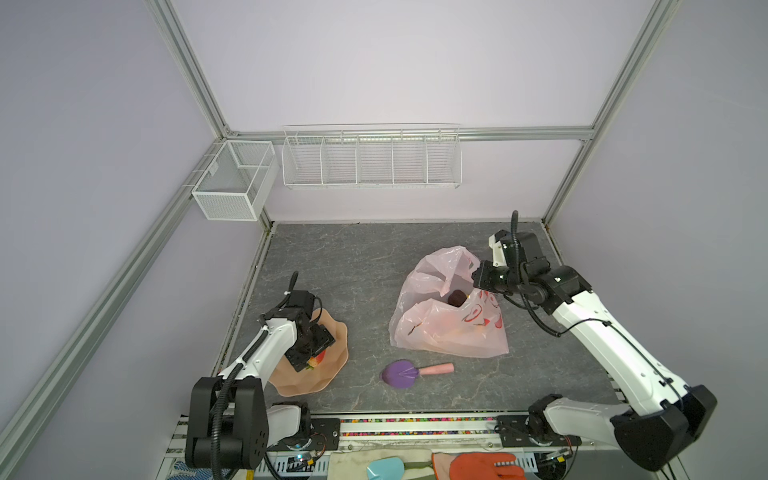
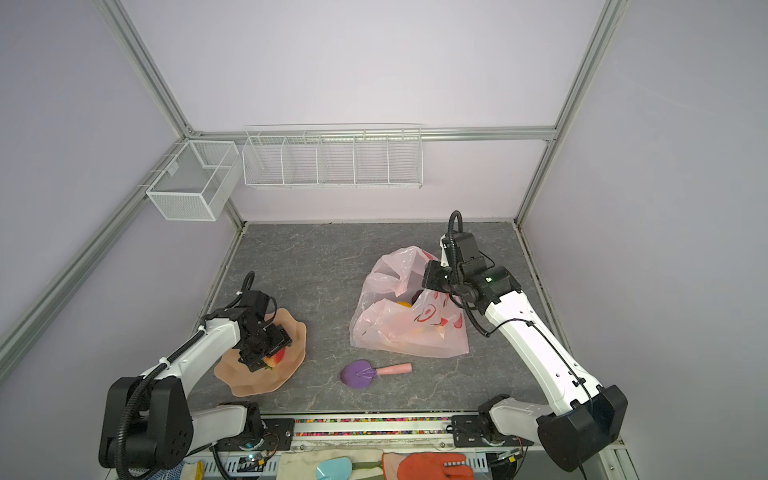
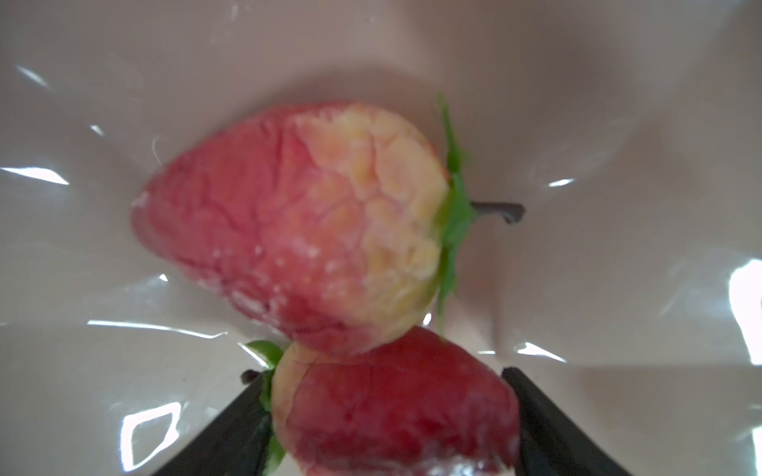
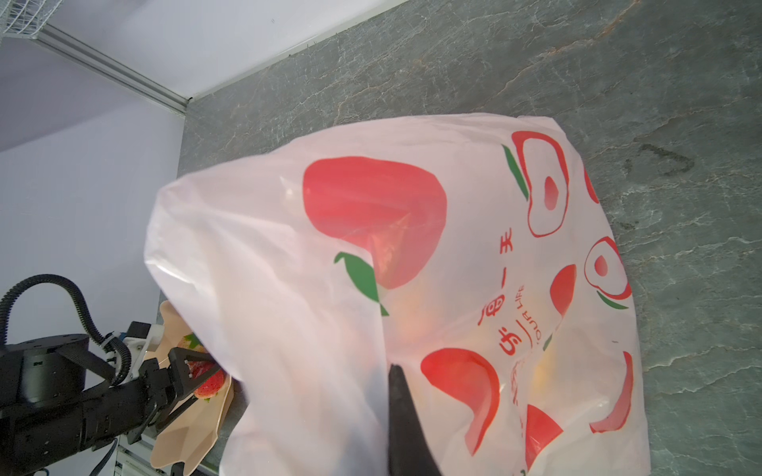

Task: Place the fruits into the plastic bag
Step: 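Align the left gripper around the strawberry and close on it, then lift the strawberry with the left gripper toward the bag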

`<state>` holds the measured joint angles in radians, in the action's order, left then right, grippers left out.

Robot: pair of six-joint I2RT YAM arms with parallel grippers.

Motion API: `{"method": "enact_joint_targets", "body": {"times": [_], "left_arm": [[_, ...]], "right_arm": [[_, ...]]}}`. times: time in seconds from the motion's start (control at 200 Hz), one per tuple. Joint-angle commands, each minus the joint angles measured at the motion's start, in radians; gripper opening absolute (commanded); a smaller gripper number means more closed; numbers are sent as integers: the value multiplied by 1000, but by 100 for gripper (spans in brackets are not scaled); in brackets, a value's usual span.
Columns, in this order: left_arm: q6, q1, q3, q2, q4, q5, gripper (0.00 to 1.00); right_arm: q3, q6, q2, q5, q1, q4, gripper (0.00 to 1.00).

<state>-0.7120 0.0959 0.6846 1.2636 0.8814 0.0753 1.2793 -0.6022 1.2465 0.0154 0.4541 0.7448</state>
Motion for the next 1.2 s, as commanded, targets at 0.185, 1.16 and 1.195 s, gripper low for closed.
{"method": "enact_joint_targets", "body": {"times": [0.185, 1.16, 1.195], "left_arm": [[37, 5, 31, 52, -38, -14, 72], [387, 400, 529, -78, 85, -6, 38], [440, 446, 561, -46, 92, -25, 37]], "right_arm": [[8, 1, -3, -11, 3, 14, 6], [14, 13, 4, -12, 2, 21, 6], [15, 15, 1, -14, 2, 23, 6]]}}
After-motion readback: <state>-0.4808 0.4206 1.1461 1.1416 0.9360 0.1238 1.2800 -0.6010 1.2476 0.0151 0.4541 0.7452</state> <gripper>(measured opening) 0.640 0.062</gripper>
